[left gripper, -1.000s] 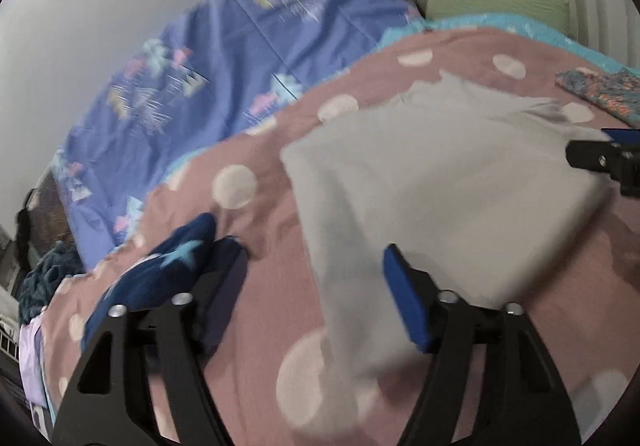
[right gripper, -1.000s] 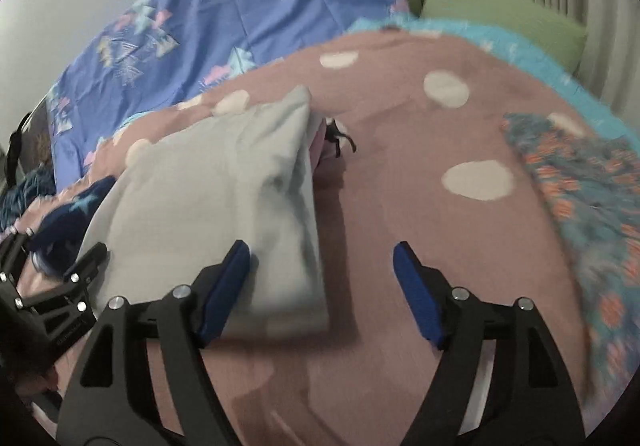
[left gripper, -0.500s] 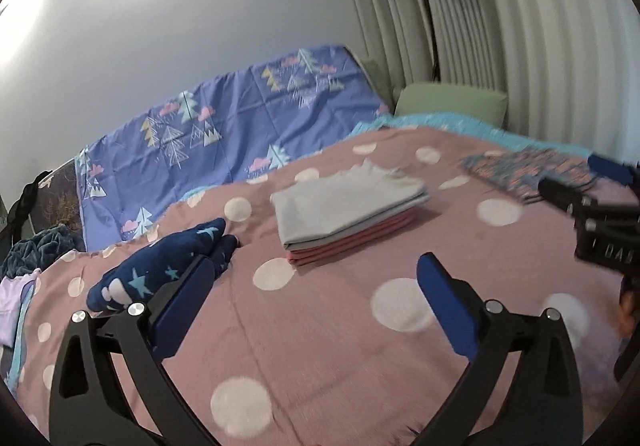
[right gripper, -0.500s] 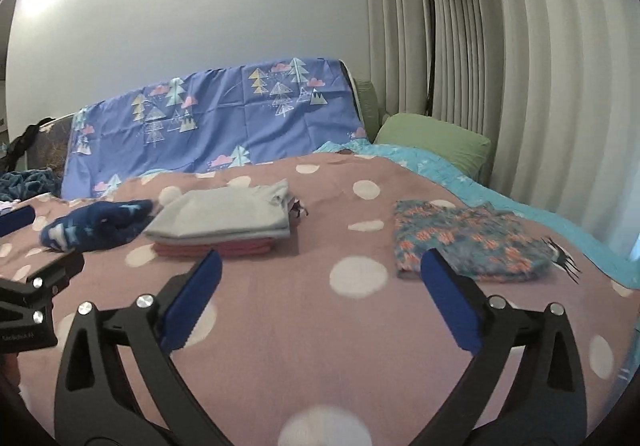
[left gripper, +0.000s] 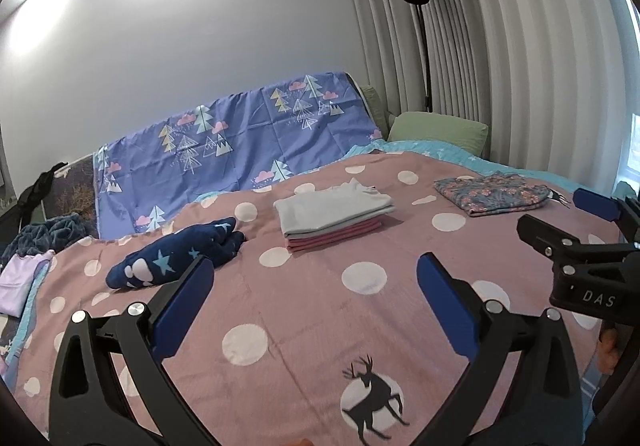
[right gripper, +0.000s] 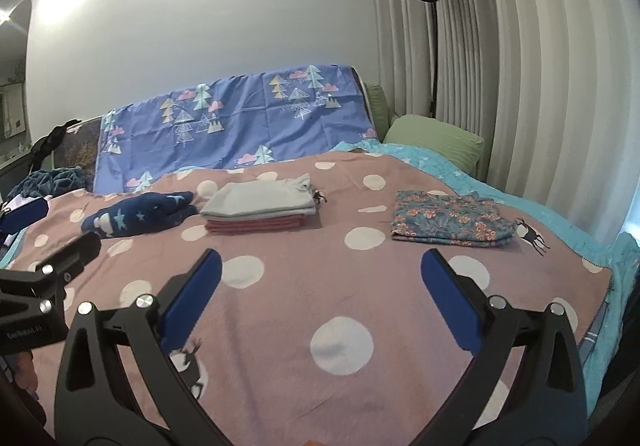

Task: Fold small clothes

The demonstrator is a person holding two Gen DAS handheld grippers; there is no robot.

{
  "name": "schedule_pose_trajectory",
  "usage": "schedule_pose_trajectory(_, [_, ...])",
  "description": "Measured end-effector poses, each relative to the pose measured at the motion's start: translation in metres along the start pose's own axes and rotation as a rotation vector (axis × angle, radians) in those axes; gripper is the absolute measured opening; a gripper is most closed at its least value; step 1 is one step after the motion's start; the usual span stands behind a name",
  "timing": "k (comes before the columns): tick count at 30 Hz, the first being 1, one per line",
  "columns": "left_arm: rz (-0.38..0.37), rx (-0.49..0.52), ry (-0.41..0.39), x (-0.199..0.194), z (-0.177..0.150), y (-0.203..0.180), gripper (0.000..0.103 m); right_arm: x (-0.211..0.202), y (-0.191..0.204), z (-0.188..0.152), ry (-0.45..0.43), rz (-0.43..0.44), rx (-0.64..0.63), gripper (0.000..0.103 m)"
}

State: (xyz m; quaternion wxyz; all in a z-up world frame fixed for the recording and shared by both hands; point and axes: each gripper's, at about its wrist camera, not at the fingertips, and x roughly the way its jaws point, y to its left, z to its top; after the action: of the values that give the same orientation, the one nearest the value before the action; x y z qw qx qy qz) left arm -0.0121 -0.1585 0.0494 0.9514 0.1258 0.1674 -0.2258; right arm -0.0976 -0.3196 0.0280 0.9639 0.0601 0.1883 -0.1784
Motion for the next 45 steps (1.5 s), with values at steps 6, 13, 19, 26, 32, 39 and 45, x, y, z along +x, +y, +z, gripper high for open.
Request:
schedule_pose_trajectory(6, [0.009,-0.021,0.001,-0.023,-0.011,0.004,0.102,-0.019,0.008,-0.002,-0.003,0.016,-0.003,0.101])
schedule_pose_trajectory(13, [0.028,-0.039,-0.014,-0.04,-0.011,0.01,0.102,-0.033,0.01,-0.002,-0.02,0.02,0.0,0.101])
schedule_pose_trajectory(19, [0.025,-0.043,-0.011,-0.043,-0.011,0.008,0.102,-0.036,0.007,-0.003,-0.023,0.017,0.002,0.101])
schedule_pose_trajectory(26, [0.016,-0.054,0.017,-0.04,-0.013,0.002,0.102,-0.037,0.004,-0.004,-0.024,0.011,0.009,0.101])
schedule_pose_trajectory(32, [0.022,-0.071,0.024,-0.035,-0.014,0.003,0.102,-0.035,0.003,-0.005,-0.019,0.006,0.011,0.101])
schedule_pose_trajectory(39, [0.006,-0.08,0.042,-0.028,-0.018,0.003,0.102,-0.031,0.004,-0.004,-0.016,0.001,0.0,0.101])
schedule_pose_trajectory(45, [0.004,-0.088,0.059,-0.022,-0.021,0.003,0.102,-0.028,0.003,-0.005,-0.012,0.0,0.003,0.101])
